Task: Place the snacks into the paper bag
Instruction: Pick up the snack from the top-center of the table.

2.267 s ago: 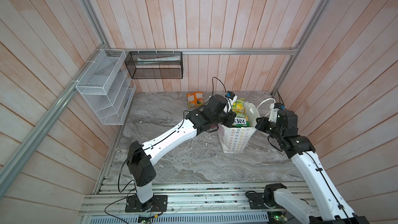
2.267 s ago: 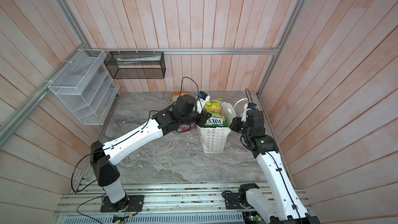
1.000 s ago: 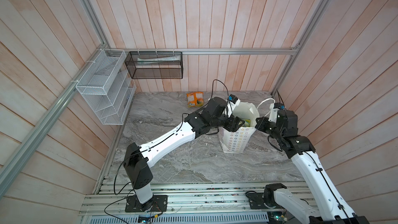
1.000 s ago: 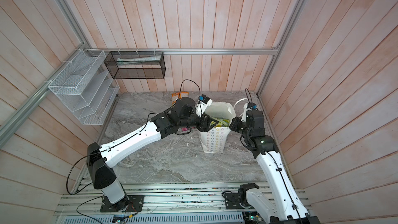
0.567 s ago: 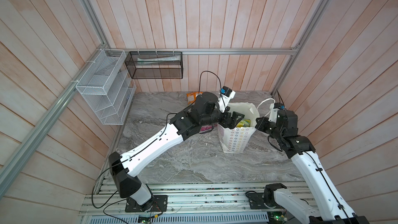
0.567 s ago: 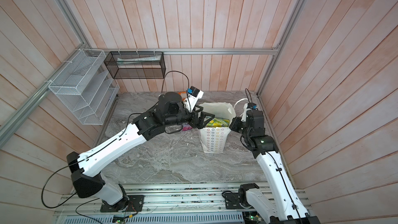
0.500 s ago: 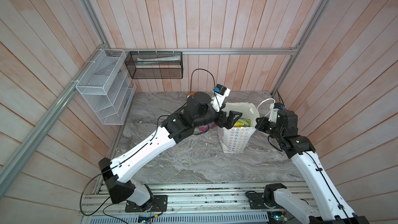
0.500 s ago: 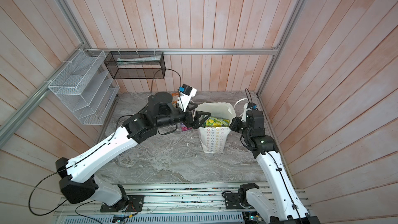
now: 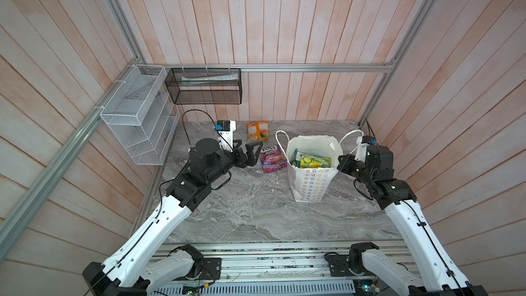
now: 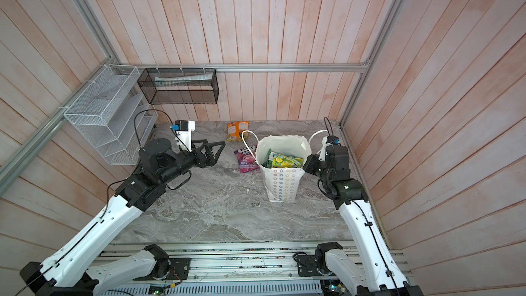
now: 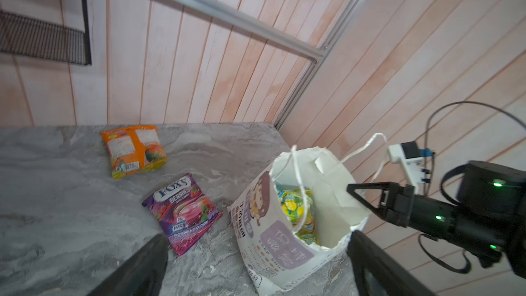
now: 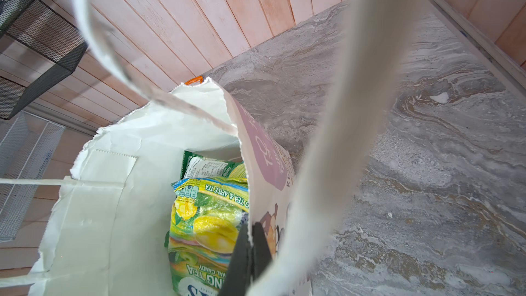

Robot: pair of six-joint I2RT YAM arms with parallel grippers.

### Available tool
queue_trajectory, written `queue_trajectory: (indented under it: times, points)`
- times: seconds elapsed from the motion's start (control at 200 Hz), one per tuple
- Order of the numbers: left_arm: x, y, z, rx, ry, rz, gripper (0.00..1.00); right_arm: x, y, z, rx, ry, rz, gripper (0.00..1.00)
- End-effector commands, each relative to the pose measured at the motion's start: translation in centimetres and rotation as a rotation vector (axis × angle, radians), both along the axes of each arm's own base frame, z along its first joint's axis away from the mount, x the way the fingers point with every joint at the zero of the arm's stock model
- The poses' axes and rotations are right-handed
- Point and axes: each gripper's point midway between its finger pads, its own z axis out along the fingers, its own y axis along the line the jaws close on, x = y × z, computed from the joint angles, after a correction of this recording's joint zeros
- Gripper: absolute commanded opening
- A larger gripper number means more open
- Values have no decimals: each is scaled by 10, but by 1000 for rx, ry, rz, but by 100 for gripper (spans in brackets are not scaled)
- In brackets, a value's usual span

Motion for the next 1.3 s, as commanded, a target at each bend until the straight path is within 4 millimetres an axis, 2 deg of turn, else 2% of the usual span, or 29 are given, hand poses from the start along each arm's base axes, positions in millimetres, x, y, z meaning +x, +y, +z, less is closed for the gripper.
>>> queue_trajectory:
  times: [0.0, 0.12, 0.24, 0.54, 0.65, 0.84, 1.01, 1.291]
  points:
    - [12, -2, -62, 1, 207, -3, 100, 6, 0, 13, 9, -62, 0, 0]
    - [34, -9, -115, 50, 325, 13, 100, 6, 0, 12, 13, -59, 4, 0]
    - [57, -24, -155, 63, 417, -6, 100, 4, -1, 11, 9, -57, -1, 0]
    - [121, -52, -225, 119, 557, 9, 96, -1, -3, 15, 5, -63, -7, 0]
    - [141, -57, -243, 146, 584, 34, 96, -3, -3, 15, 4, -64, -7, 0]
    - [159, -66, -269, 157, 636, 41, 95, -4, -4, 15, 0, -65, -6, 0]
    - [166, -68, -283, 160, 661, 57, 94, -4, -4, 14, 0, -63, -6, 0]
    - [171, -70, -303, 167, 699, 69, 82, -4, -3, 13, 6, -60, -3, 0]
